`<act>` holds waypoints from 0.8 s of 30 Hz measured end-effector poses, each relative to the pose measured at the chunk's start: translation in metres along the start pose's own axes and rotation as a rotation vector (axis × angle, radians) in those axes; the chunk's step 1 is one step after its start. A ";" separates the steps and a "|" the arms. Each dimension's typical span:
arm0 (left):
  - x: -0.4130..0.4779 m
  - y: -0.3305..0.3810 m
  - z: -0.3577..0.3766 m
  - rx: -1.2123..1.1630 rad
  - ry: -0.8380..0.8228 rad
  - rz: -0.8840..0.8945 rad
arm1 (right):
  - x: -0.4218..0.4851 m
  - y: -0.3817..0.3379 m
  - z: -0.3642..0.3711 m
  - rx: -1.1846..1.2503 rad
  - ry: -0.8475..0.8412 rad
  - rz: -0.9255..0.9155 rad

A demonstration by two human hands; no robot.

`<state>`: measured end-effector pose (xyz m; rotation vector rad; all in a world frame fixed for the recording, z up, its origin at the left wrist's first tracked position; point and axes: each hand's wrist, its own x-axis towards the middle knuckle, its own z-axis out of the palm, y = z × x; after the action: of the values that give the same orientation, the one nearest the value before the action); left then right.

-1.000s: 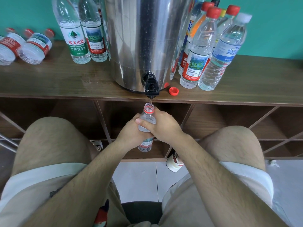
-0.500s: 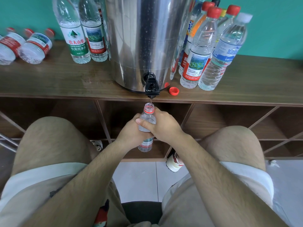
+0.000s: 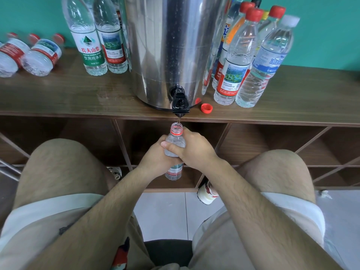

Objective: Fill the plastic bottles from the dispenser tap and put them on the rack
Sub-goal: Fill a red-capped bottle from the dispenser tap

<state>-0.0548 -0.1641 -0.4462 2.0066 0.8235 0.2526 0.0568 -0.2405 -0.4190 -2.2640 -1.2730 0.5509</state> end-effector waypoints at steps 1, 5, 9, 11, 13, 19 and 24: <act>0.000 0.000 0.000 -0.001 -0.001 0.000 | 0.000 0.000 0.000 -0.006 0.002 -0.001; 0.001 -0.002 0.000 0.000 0.004 0.006 | 0.000 0.000 0.000 0.011 0.008 -0.004; 0.004 -0.005 0.002 0.012 0.019 0.001 | 0.000 0.001 0.000 0.035 0.011 0.008; 0.005 -0.006 0.004 0.028 0.025 0.001 | 0.000 0.002 0.001 0.042 0.011 0.012; 0.006 -0.008 0.004 0.035 0.027 0.004 | 0.000 0.002 0.001 0.045 0.014 0.006; 0.008 -0.010 0.004 0.043 0.029 0.007 | 0.001 0.005 0.004 0.043 0.043 -0.008; 0.010 -0.011 0.005 0.055 0.045 0.013 | 0.001 0.005 0.005 0.036 0.070 -0.005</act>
<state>-0.0497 -0.1574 -0.4593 2.0648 0.8545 0.2866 0.0575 -0.2409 -0.4262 -2.2299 -1.2242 0.4849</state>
